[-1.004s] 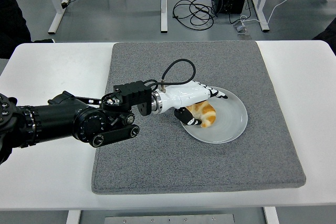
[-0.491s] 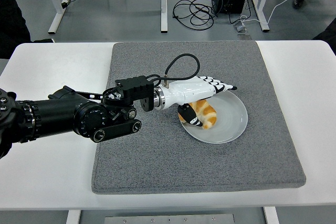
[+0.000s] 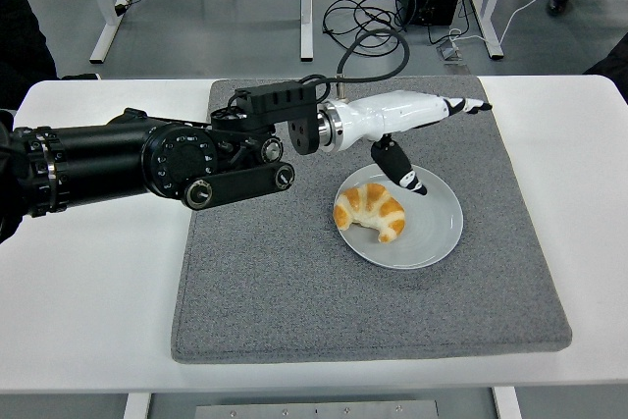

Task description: Place the bread on the plate

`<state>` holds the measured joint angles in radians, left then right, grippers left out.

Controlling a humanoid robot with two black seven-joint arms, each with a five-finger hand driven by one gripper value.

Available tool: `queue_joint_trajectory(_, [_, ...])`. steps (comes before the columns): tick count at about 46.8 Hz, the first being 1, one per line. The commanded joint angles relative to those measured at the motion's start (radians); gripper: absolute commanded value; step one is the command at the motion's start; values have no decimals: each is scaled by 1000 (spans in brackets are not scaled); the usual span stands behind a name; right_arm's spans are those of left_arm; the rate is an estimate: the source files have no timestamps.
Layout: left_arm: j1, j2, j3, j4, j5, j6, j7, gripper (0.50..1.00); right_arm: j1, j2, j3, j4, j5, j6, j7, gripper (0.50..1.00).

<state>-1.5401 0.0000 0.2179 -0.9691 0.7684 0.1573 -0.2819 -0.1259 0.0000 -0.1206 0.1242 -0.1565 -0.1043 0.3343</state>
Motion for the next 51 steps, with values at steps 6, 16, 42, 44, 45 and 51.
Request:
queue_joint_trajectory(6, [15,2,-176,9,-110,-93,0,987,0,0,1,0,0,0,0,1000])
queue_joint_trajectory(16, [40,58,-284,49,-293,-101,3,987,0,0,-1,0,0,0,0,1000])
queue_joint_trajectory(42, [150,19,-678,493,-683,-188,155,987,0,0,1,0,0,0,0,1000])
queue_joint_trajectory(44, [167,11,-709,524,-689,-194,162,987,0,0,-1,0,0,0,0,1000])
queue_joint_trajectory(45, [179,9,-722,535,-693,-196,167,987,0,0,-1,0,0,0,0,1000])
queue_joint_trajectory(51, [241,8,-782,555,-725,-232,175,987,0,0,-1,0,0,0,0,1000])
